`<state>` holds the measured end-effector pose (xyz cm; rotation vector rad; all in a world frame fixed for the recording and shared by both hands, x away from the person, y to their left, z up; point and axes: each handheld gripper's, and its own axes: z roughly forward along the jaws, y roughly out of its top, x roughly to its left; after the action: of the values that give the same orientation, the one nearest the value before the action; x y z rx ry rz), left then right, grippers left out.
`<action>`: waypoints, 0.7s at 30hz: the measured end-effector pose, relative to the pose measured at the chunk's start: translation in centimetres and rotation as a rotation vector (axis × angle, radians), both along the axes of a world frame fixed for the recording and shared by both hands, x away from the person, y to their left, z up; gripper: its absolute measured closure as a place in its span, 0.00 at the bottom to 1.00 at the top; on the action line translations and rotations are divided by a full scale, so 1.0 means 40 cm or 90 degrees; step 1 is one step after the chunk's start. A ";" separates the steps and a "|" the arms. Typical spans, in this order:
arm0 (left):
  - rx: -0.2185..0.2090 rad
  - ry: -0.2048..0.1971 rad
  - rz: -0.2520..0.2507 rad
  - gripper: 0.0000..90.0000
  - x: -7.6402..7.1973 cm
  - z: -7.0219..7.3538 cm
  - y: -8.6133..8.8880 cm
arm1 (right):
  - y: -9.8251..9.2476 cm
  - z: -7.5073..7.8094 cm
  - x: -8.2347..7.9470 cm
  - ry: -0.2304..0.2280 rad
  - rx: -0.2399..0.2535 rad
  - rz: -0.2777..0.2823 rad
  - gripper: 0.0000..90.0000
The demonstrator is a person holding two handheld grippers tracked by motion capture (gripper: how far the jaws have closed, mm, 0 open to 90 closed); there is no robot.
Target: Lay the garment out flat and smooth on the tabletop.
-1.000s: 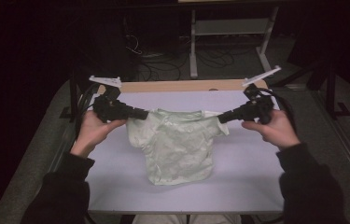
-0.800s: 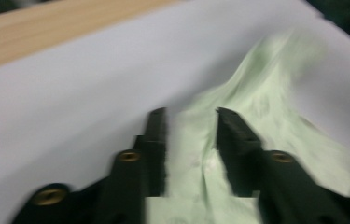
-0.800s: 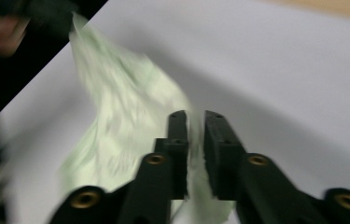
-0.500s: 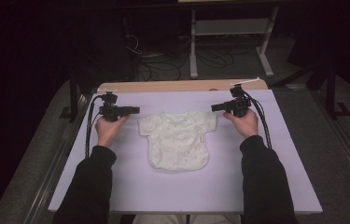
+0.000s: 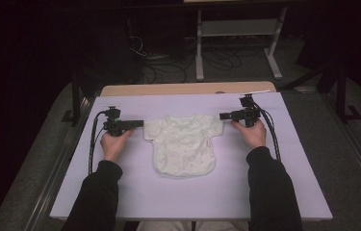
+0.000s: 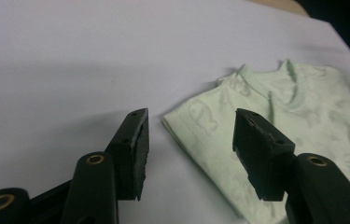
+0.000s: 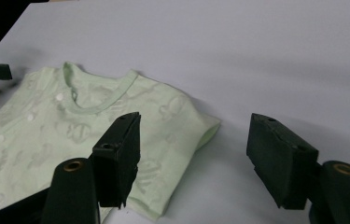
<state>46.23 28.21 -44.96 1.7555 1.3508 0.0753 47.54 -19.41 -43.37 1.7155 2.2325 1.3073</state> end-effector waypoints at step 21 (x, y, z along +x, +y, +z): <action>0.043 -0.046 0.058 0.98 -0.017 -0.002 -0.097 | 0.046 -0.031 -0.008 -0.021 -0.022 -0.043 0.97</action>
<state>45.55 24.32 -45.04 1.7304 1.3899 0.2353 47.22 -17.59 -44.62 1.7284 2.1463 1.2666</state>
